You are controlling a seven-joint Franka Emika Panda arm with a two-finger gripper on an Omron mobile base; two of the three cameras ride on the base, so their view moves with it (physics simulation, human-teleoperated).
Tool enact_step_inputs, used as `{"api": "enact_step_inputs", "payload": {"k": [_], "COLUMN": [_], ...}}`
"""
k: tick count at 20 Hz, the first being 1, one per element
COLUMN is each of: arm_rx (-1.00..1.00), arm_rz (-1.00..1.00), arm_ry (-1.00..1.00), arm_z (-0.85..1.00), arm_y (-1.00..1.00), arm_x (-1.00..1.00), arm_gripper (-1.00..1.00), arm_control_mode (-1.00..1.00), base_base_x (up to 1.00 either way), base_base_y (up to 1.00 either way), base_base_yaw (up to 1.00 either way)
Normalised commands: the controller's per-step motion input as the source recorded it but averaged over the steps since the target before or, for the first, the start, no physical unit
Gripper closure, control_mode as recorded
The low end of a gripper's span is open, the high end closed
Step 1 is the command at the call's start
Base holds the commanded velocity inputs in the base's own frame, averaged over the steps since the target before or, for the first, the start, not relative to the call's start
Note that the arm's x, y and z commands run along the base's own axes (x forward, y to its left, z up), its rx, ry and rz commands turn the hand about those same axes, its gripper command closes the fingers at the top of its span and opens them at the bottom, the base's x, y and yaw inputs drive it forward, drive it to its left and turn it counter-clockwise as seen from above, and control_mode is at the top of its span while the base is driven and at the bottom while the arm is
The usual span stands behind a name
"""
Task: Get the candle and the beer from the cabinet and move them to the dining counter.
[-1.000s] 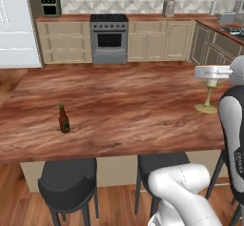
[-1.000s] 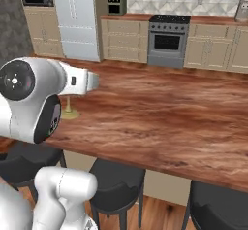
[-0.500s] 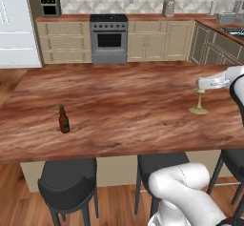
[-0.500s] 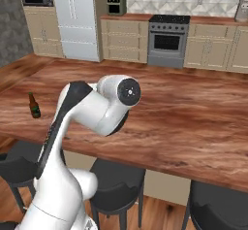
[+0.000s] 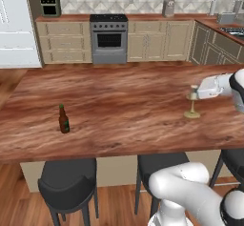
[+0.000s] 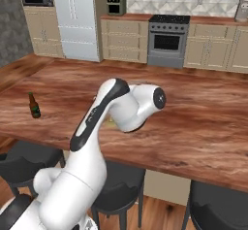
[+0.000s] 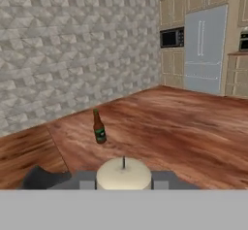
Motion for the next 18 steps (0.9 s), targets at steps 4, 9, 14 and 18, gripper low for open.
{"api": "enact_step_inputs", "payload": {"k": [4, 9, 14, 18], "arm_rx": [0.0, 0.0, 0.0, 0.0], "arm_rz": [0.18, 0.17, 0.12, 0.01], "arm_ry": [-0.05, -0.05, 0.0, 0.0], "arm_z": [-0.62, -0.67, -0.6, -0.15], "arm_y": [-0.02, -0.05, 0.0, 0.0], "arm_x": [0.36, 0.34, 0.41, 0.41], "arm_gripper": [1.0, 1.0, 1.0, 1.0], "arm_control_mode": [-1.0, -1.0, -1.0, -1.0], "base_base_x": [0.0, 0.0, 0.0, 0.0], "base_base_y": [0.0, 0.0, 0.0, 0.0], "base_base_yaw": [0.0, 0.0, 0.0, 0.0]}}
